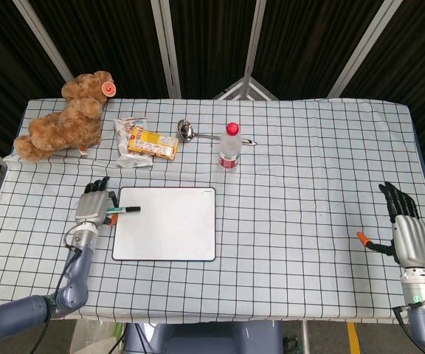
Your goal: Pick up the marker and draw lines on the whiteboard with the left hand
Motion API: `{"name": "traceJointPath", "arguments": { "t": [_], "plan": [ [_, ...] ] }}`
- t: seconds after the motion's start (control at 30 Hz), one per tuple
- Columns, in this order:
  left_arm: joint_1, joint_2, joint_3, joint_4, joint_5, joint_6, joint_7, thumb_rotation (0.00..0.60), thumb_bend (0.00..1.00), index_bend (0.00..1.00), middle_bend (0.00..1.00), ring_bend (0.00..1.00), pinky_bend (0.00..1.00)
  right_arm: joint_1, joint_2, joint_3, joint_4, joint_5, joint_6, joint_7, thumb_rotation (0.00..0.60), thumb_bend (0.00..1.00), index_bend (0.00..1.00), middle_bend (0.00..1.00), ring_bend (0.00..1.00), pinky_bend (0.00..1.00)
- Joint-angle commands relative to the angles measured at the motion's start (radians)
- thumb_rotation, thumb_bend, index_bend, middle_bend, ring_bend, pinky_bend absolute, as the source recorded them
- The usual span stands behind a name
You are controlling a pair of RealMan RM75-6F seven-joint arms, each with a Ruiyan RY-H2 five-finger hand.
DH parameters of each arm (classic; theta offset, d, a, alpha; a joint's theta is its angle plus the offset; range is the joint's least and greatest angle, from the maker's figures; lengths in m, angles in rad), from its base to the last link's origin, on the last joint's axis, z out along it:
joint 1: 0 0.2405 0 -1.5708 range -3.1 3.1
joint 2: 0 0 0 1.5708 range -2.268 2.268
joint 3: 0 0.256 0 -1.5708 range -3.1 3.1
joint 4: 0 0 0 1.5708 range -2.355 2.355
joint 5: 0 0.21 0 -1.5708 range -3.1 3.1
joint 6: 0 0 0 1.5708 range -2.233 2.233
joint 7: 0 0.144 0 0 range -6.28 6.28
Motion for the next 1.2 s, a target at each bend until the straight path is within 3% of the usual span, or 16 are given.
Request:
{"name": "traceJointPath", "arguments": {
  "t": [0.03,0.23,0.47,0.77,0.93,1.2],
  "plan": [
    [-0.003,-0.005,0.002,0.004,-0.001,0.003,-0.001,0.6,0.45,0.57,0.03,0.0,0.0,0.0,0.0,0.0,0.001,0.0,0.0,0.0,0.6,0.21,0.0,0.0,0.0,0.0],
    [0.009,0.0,-0.002,-0.024,0.048,0.026,-0.064,0.6,0.53,0.66,0.08,0.0,0.0,0.0,0.0,0.001,0.002,0.0,0.001,0.003,0.6,0.21,0.0,0.0,0.0,0.0],
    [0.048,0.059,-0.022,-0.168,0.145,0.056,-0.206,0.6,0.53,0.69,0.12,0.0,0.02,0.0,0.001,0.0,-0.003,0.003,-0.003,0.002,0.6,0.21,0.0,0.0,0.0,0.0],
    [0.084,0.081,-0.067,-0.3,0.307,0.022,-0.534,0.6,0.53,0.71,0.16,0.01,0.09,0.0,0.0,0.001,-0.007,0.005,-0.004,-0.002,0.6,0.21,0.0,0.0,0.0,0.0],
    [0.081,0.059,-0.073,-0.283,0.386,-0.023,-0.697,0.6,0.53,0.72,0.17,0.01,0.09,0.0,0.001,0.002,-0.006,0.009,-0.005,0.002,0.6,0.21,0.0,0.0,0.0,0.0],
    [0.044,-0.051,-0.068,-0.152,0.529,-0.036,-0.914,0.6,0.51,0.72,0.17,0.01,0.09,0.001,0.004,0.003,-0.006,0.014,-0.013,0.007,0.6,0.21,0.0,0.0,0.0,0.0]
  ]
}}
